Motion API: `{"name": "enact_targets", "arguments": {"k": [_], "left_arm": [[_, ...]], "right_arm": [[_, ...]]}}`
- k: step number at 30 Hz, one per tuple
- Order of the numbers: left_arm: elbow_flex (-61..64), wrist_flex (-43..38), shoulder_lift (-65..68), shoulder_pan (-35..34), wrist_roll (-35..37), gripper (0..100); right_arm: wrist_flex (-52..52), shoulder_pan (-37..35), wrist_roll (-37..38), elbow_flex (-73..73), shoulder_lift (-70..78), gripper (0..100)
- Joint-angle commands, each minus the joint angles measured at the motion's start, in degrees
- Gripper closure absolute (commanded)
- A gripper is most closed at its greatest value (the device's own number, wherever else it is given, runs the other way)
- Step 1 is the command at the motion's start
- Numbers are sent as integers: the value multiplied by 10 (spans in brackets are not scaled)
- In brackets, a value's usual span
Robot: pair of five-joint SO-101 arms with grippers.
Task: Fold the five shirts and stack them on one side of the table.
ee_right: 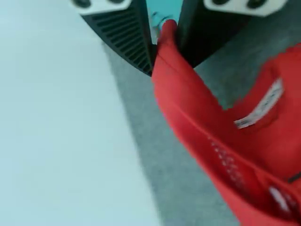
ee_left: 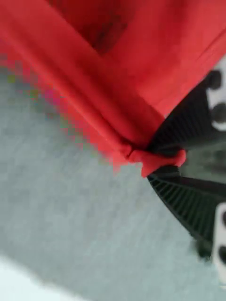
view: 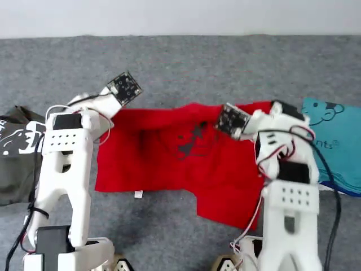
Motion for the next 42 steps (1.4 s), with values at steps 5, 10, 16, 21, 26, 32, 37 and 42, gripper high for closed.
{"name": "enact_targets", "arguments": {"k": [5, 10, 16, 21, 26, 32, 37, 42], "left_arm": [[-27, 127, -4, -13, -4, 986], [-3, 135, -2, -37, -4, 986], [54, 135, -3, -42, -4, 986], [71, 136, -3, -43, -4, 985], [36, 193, -4, -68, 16, 930], [-97, 298, -4, -97, 77, 861], [-196, 331, -4, -90, 126, 863], [-225, 323, -4, -47, 185, 863]], "right_arm": [[189, -1, 5, 30, -136, 989], [315, 1, 5, 58, -193, 989], [378, 1, 5, 95, -251, 989], [378, 0, 5, 132, -289, 988], [388, 26, 4, 134, -325, 896], [366, 76, 3, 134, -395, 755], [296, 72, 3, 140, -396, 847], [240, 60, -20, 133, -302, 928]]}}
